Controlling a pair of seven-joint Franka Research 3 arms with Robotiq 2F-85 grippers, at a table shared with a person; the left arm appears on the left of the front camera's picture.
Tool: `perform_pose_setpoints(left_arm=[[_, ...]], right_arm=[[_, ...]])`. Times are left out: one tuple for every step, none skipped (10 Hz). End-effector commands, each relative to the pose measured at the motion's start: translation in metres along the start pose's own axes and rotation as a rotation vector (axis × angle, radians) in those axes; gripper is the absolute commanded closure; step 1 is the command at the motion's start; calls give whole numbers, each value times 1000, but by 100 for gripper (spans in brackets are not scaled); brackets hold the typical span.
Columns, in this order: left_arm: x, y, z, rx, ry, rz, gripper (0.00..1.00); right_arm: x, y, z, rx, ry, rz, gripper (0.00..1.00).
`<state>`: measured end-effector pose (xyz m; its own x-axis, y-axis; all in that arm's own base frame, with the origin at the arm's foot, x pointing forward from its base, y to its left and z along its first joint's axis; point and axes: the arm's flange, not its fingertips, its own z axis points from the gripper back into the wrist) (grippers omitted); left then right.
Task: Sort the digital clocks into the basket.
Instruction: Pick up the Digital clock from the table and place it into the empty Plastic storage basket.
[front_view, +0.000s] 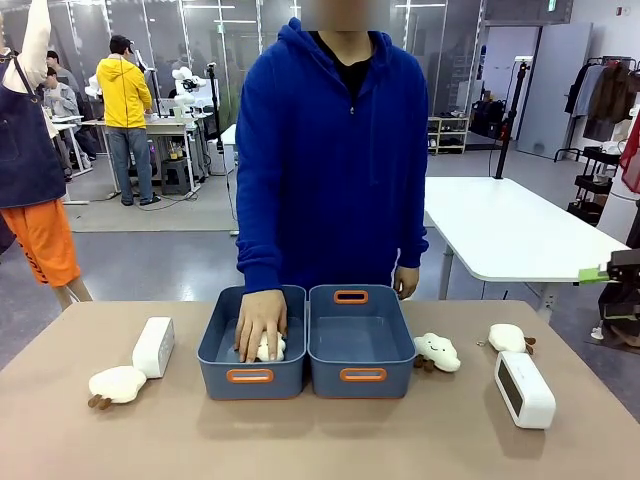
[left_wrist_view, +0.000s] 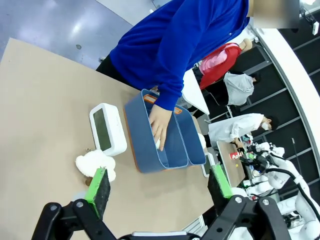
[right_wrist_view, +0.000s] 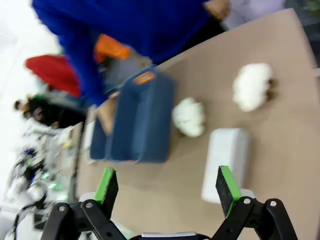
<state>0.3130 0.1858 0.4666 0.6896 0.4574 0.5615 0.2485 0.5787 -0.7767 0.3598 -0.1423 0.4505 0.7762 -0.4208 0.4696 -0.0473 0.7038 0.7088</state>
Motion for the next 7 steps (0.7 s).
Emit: perform_pose_setpoints(left_arm=[[1, 0, 0, -24, -14, -3, 0], [1, 0, 0, -24, -14, -3, 0], [1, 0, 0, -24, -14, -3, 0], [1, 0, 0, -24, -14, -3, 0], [1, 0, 0, -24, -14, -3, 0], [1, 0, 0, -24, -14, -3, 0], [1, 0, 0, -24, -14, -3, 0]], right_arm=[[5, 28, -41, -225, 107, -61, 0], [5, 36, -63, -319, 166, -49, 0], [3, 43, -85, -409, 206, -19, 0], [-3, 48, -107, -462, 257, -12, 0], [-9, 48, -132, -524, 297, 9, 0], [-16, 45, -147, -568, 331, 9, 0], [-21, 42, -156, -592, 351, 7, 0]])
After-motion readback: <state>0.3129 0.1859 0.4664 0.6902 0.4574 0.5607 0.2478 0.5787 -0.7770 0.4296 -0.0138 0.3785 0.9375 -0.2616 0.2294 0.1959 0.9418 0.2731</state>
